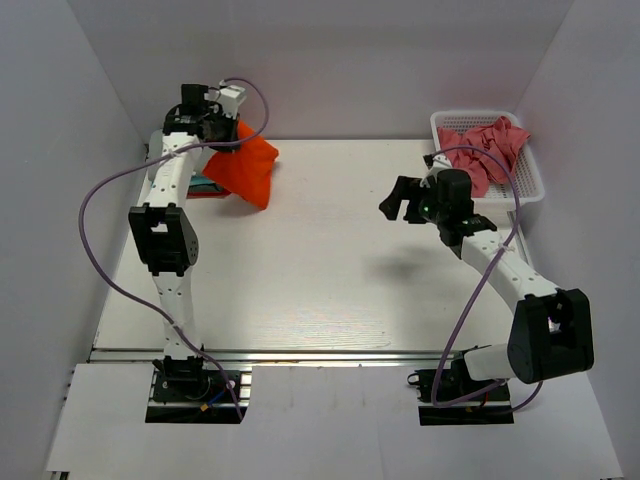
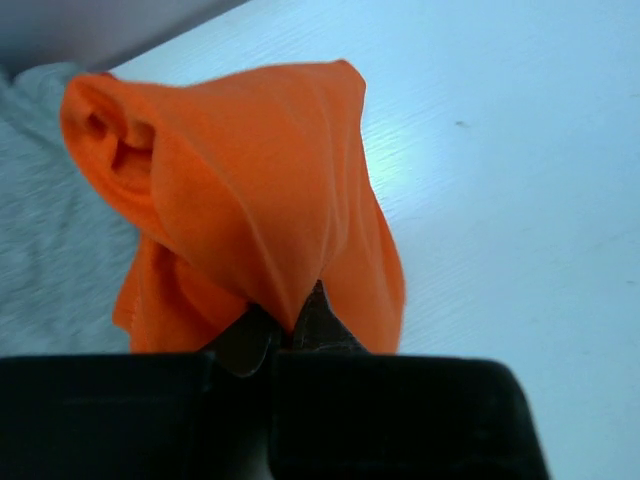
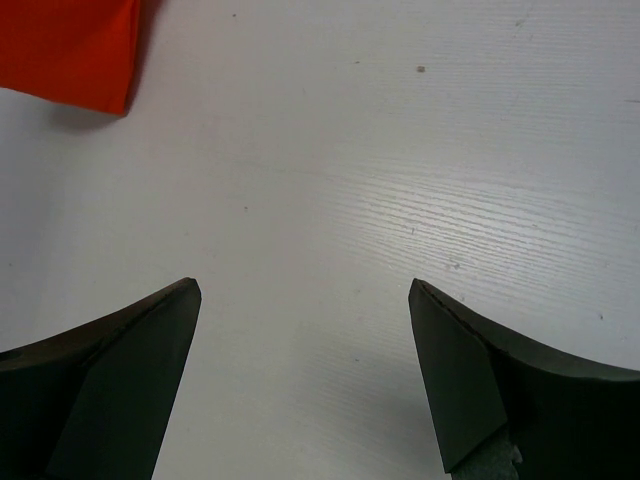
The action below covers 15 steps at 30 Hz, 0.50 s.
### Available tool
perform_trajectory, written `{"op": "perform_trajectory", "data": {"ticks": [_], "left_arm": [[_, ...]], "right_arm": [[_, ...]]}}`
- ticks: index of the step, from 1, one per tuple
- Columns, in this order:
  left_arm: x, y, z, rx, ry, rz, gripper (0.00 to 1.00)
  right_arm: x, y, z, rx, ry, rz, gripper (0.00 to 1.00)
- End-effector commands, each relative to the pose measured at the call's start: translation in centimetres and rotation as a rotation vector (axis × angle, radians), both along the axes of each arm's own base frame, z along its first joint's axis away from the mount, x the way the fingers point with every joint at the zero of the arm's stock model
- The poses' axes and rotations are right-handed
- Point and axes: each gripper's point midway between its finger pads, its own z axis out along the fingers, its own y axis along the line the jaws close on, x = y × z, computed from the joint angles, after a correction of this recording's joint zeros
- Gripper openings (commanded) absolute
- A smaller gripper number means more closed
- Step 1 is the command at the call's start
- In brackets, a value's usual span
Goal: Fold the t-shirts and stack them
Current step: Put the neatly folded tshirt into the corner of the board with the left arm
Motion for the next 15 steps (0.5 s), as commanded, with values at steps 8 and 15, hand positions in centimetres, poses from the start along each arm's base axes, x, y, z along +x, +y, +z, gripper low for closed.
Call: {"op": "perform_trajectory", "data": {"ticks": [8, 15], "left_arm": [[2.7, 7.3, 6.9, -0.021, -0.22, 0.029, 0.0], [3.1, 9.6, 11.7, -0.095, -0.355, 0.045, 0.0]], "right_arm": [[2.1, 3.0, 1.5, 0.106, 0.008, 0.098, 0.9], [3.4, 3.5, 1.3, 0.117, 0.031, 0.082, 0.9]]}}
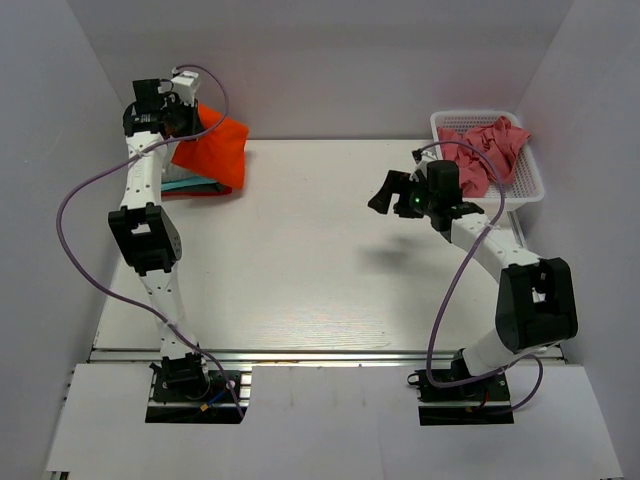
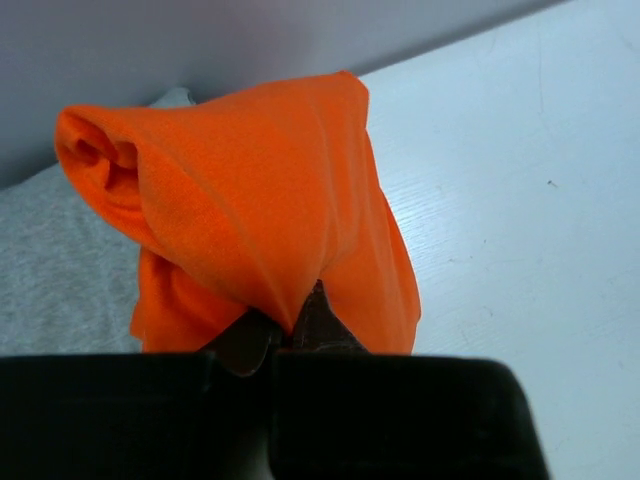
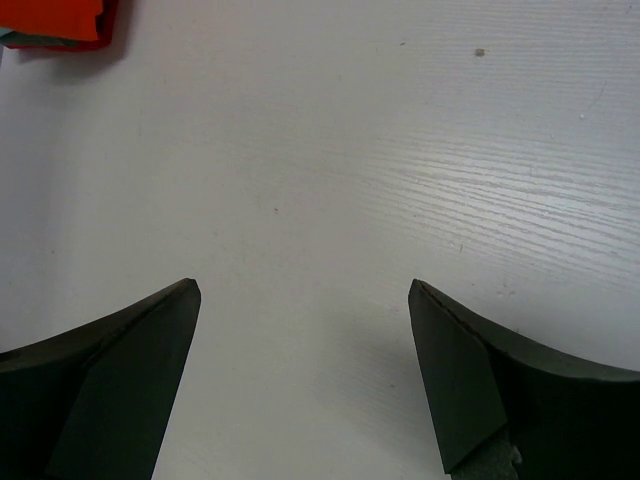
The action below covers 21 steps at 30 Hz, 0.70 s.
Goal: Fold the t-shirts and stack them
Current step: Put the neatly folded tshirt into the corner of the board with the left arm
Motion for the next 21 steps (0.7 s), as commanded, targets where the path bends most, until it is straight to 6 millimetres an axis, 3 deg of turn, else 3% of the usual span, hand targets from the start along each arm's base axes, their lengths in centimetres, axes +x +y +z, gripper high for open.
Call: {"op": "perform_trajectory", "data": {"ticks": [1, 5, 12, 13, 14, 15, 16, 17, 21], "left_arm": [[-0.1, -0.6, 9.7, -0.039, -0.247, -0.066, 0.0], [-0.1, 1.2, 11.3, -0.061, -0.289, -0.052, 0.0], [0.7, 3.6, 9.4, -0.102, -0.275, -0.064, 0.0], [0.7, 5.0, 9.2, -0.113, -0.278, -0.043, 0.0], [0.6, 4.9, 9.2, -0.116, -0.278, -0.051, 0.0], [0.7, 6.0, 9.7, -0.107, -0.302, -0.037, 0.0], [0.8, 6.8, 9.0, -0.124, -0.286, -0.027, 0.0], [0.8, 6.8, 8.9, -0.124, -0.286, -0.027, 0.0], [1.5, 9.0, 5.6, -0.149, -0.241, -0.012, 0.0]], "right_arm": [[1.7, 0.7, 2.7, 0.037, -0.063, -0.003, 0.9], [2.0, 0.6, 3.2, 0.041, -0.069, -0.027, 0.9], [2.3, 0.0, 3.3, 0.016, -0.067, -0.069, 0.9], [2.3, 0.1, 3.1, 0.018, -0.058, -0.069, 0.9], [2.6, 0.2, 3.3, 0.024, -0.059, -0.068, 0.9], [2.8, 0.2, 3.1, 0.027, -0.051, -0.07, 0.9], [2.8, 0.3, 2.5, 0.026, -0.035, -0.069, 0.9], [3.1, 0.6, 3.3, 0.034, -0.05, -0.059, 0.9], [3.2, 0.9, 2.6, 0.031, -0.011, -0.059, 0.9]]}}
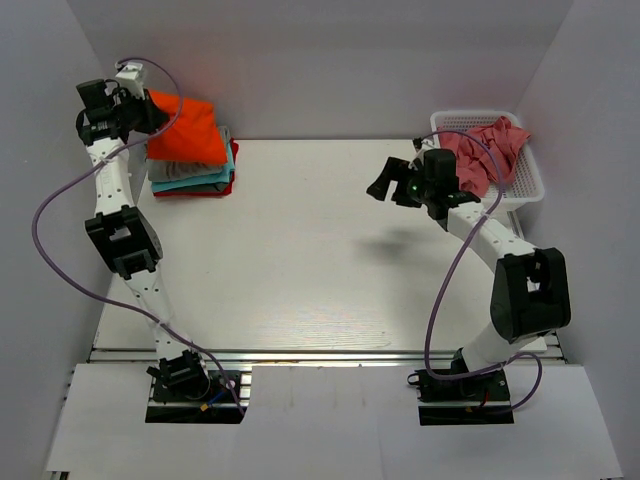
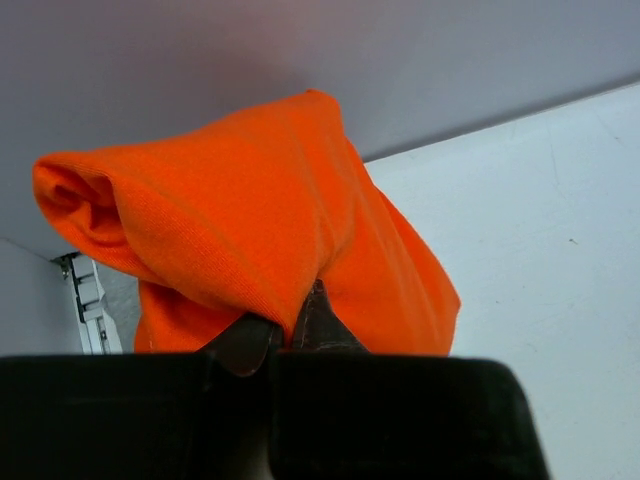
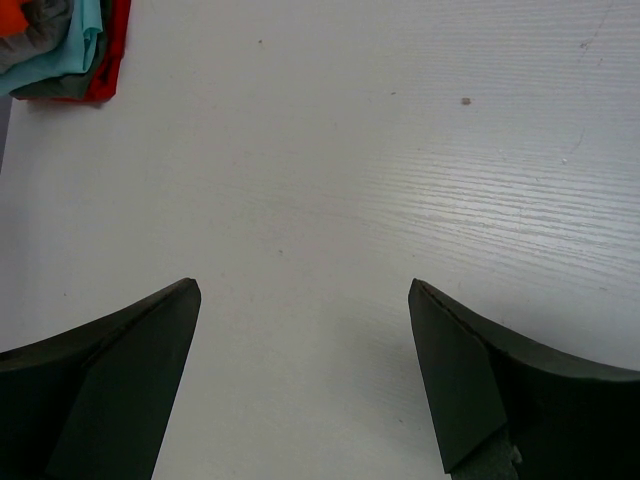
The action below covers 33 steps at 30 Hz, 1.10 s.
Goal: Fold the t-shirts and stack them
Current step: Put the neatly folded tshirt into the corner of the board with the left arm
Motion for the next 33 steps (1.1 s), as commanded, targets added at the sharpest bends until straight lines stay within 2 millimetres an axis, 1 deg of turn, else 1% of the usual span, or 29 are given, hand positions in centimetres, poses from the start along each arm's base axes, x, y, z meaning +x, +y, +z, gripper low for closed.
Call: {"op": "perform_trajectory", "data": {"ticks": [1, 2, 4, 5, 7, 8, 11, 13, 14, 15, 16, 17, 18, 19, 21, 22, 23, 24, 25, 26, 27, 28, 29, 30, 31, 32, 33], "left_arm": [[0.8, 0.8, -0.6, -0.026, -0.026, -0.025, 0.0], [0.9, 1.5, -1.3, -0.03, -0.014, -0.016, 0.0], [1.5, 1.7, -1.8, -0.026, -0.024, -0.016, 0.0], [1.6, 1.7, -2.4, -0.03, -0.016, -0.016, 0.0], [2.4, 2.7, -3.4, -0.011, -0.016, 0.027, 0.0], [2.7, 3.1, -3.1, 0.002, -0.032, 0.044, 0.0], [3.5, 3.9, -3.3, -0.006, -0.045, 0.092, 0.0], [4.0, 4.4, -2.9, -0.022, -0.065, 0.132, 0.0], [4.3, 4.8, -3.4, -0.016, -0.066, 0.149, 0.04], [4.4, 5.2, -2.7, -0.023, -0.07, 0.176, 0.1], [4.4, 5.5, -2.7, -0.031, -0.065, 0.2, 0.23], [4.5, 5.7, -2.5, -0.025, -0.074, 0.21, 0.66], [4.7, 6.1, -2.8, -0.018, -0.075, 0.234, 0.99], [4.8, 6.5, -2.6, -0.027, -0.079, 0.262, 1.0], [4.8, 7.2, -2.9, -0.028, -0.065, 0.308, 1.0], [4.7, 7.4, -2.3, -0.034, -0.07, 0.327, 1.0], [4.6, 7.8, -3.0, -0.038, -0.054, 0.354, 1.0], [4.4, 8.0, -2.5, -0.042, -0.056, 0.376, 1.0], [4.4, 7.8, -2.4, -0.046, -0.051, 0.398, 1.0], [4.1, 8.5, -2.2, -0.059, -0.043, 0.462, 1.0], [4.2, 8.3, -2.3, -0.062, -0.041, 0.485, 1.0], [3.8, 9.3, -2.0, -0.063, -0.033, 0.556, 1.0], [3.8, 9.4, -1.8, -0.07, -0.031, 0.594, 1.0], [3.1, 10.0, -0.6, -0.086, -0.036, 0.656, 1.0], [2.2, 11.1, -0.4, -0.091, -0.019, 0.741, 1.0], [1.6, 11.3, -0.5, -0.116, -0.006, 0.783, 1.0], [0.7, 11.5, 2.0, -0.125, -0.053, 0.816, 1.0]], "right_arm": [[0.6, 0.5, 1.1, 0.021, 0.003, -0.006, 0.9], [0.6, 0.6, 1.2, 0.015, -0.003, 0.0, 0.9], [0.7, 0.8, 1.3, 0.015, -0.004, 0.003, 0.9], [0.7, 0.9, 1.2, 0.016, -0.002, 0.003, 0.9], [0.7, 1.0, 1.3, 0.015, -0.002, 0.005, 0.9], [0.7, 1.1, 1.1, 0.011, 0.002, 0.008, 0.9], [0.6, 1.4, 0.8, 0.004, 0.012, 0.014, 0.9], [0.6, 1.5, 0.7, 0.001, 0.022, 0.017, 0.9], [0.6, 1.7, 0.5, -0.005, 0.028, 0.023, 0.9], [0.3, 1.7, 0.1, -0.012, 0.047, 0.027, 0.9], [0.2, 1.6, 0.0, -0.018, 0.052, 0.026, 0.9], [0.1, 1.6, 0.1, -0.027, 0.05, 0.029, 0.9], [-0.1, 1.4, -0.1, -0.038, 0.059, 0.026, 0.9], [-0.3, 1.1, 0.1, -0.044, 0.054, 0.015, 0.9], [-0.5, 1.1, 0.2, -0.049, 0.049, 0.02, 0.9], [-0.7, 1.0, 0.5, -0.051, 0.041, 0.02, 0.9], [-0.7, 0.8, 0.6, -0.055, 0.037, 0.019, 0.9], [-0.8, 0.8, 0.6, -0.062, 0.036, 0.022, 0.9], [-0.9, 0.8, 1.1, -0.057, 0.026, 0.024, 0.9], [-1.1, 0.7, 0.9, -0.061, 0.03, 0.028, 0.9], [-1.3, 0.5, 0.7, -0.072, 0.031, 0.027, 0.9], [-1.5, 0.2, 1.1, -0.07, 0.017, 0.012, 0.9], [-1.7, 0.2, 0.9, -0.076, 0.012, 0.016, 0.9], [-1.7, -0.1, 1.0, -0.084, 0.005, 0.004, 0.9], [-1.9, -0.2, 1.8, -0.076, -0.019, -0.001, 0.9], [-2.2, -0.5, 1.5, -0.081, -0.02, -0.005, 0.9], [-2.3, -0.5, 1.8, -0.077, -0.031, -0.006, 0.9]]}}
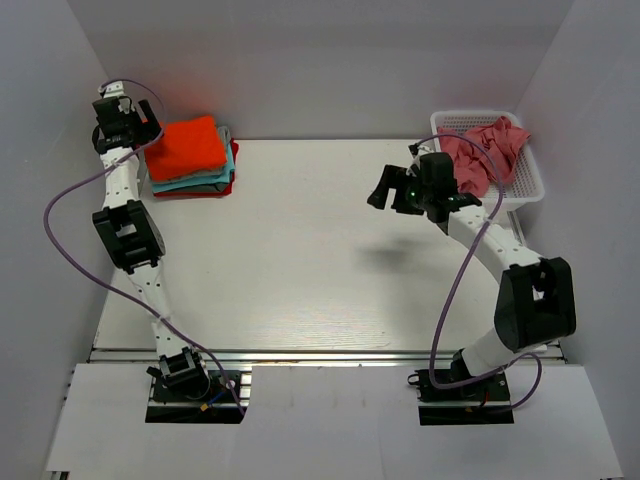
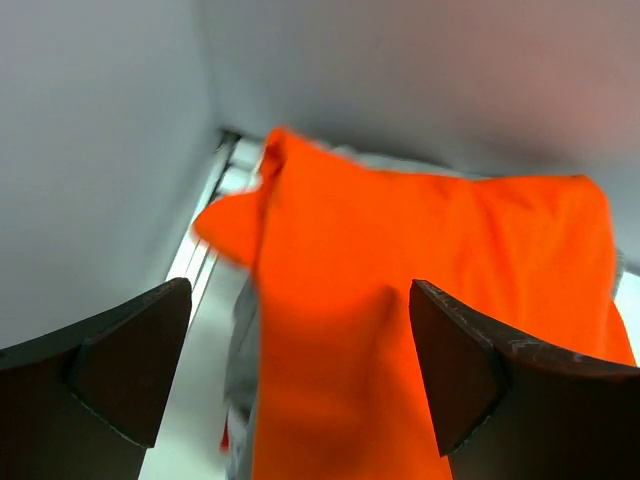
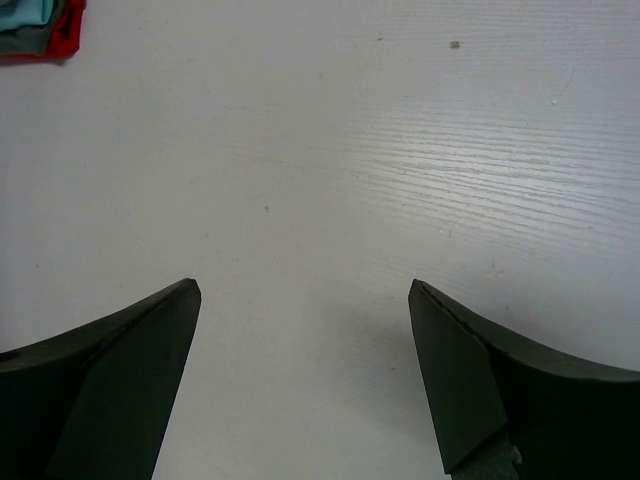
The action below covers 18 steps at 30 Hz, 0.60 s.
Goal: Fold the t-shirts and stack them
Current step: Put the neatly folded tshirt into the corner of the board with the left arm, then smooth out wrinkles on the folded tshirt
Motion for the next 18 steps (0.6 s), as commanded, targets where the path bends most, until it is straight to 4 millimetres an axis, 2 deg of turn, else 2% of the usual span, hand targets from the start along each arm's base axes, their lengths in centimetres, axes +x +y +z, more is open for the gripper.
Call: {"op": "perform_trajectory", "data": {"ticks": [1, 3, 6, 7, 8, 9, 10, 12, 13, 14, 15, 16, 17, 18], "left_arm": [[-3.6, 0.9, 9.9, 0.014, -0.127, 0.209, 1.0], [-4.3, 1.2, 11.5, 0.029, -0.151, 0.238, 1.0], [-4.7, 0.6, 12.0, 0.056, -0.126, 0.249, 1.0], [-4.9, 0.2, 11.8, 0.057, -0.104, 0.254, 1.0], [-5.0, -0.7, 13.1, 0.065, -0.122, 0.232, 1.0], [-5.1, -1.0, 13.0, 0.069, -0.122, 0.21, 1.0], [-4.9, -2.4, 11.1, 0.046, -0.093, 0.13, 1.0], [-4.1, -4.4, 11.6, 0.062, -0.153, -0.01, 1.0], [-3.5, -6.5, 10.4, 0.036, -0.151, -0.143, 1.0], [-3.1, -7.7, 10.0, 0.029, -0.15, -0.223, 1.0], [-2.6, -8.9, 11.0, 0.012, -0.176, -0.299, 1.0], [-1.6, -9.3, 8.2, -0.023, -0.134, -0.337, 1.0], [-1.3, -8.8, 8.0, -0.049, -0.138, -0.341, 1.0], [-1.0, -8.2, 6.8, -0.081, -0.129, -0.335, 1.0]], "right_arm": [[-0.1, -0.4, 2.8, 0.001, -0.106, -0.004, 0.9], [-0.4, -0.6, 2.6, -0.003, -0.104, -0.003, 0.9], [-0.7, -0.4, 2.2, -0.002, -0.099, 0.016, 0.9], [-0.7, -0.4, 2.0, -0.001, -0.095, 0.016, 0.9], [-0.9, -0.2, 1.9, 0.005, -0.094, 0.026, 0.9], [-0.9, -0.2, 1.6, 0.005, -0.091, 0.028, 0.9], [-0.9, -0.1, 1.4, 0.004, -0.089, 0.028, 0.9], [-0.8, -0.1, 1.2, 0.004, -0.087, 0.039, 0.9], [-1.0, 0.1, 0.8, 0.004, -0.074, 0.048, 0.9], [-0.9, 0.2, 0.5, -0.002, -0.069, 0.054, 0.9], [-1.0, 0.2, 0.3, 0.002, -0.059, 0.058, 0.9], [-1.1, 0.3, 0.0, -0.001, -0.05, 0.059, 0.9], [-0.9, 0.3, 0.0, -0.003, -0.05, 0.063, 0.9], [-0.8, 0.3, 0.0, -0.006, -0.049, 0.063, 0.9]]}}
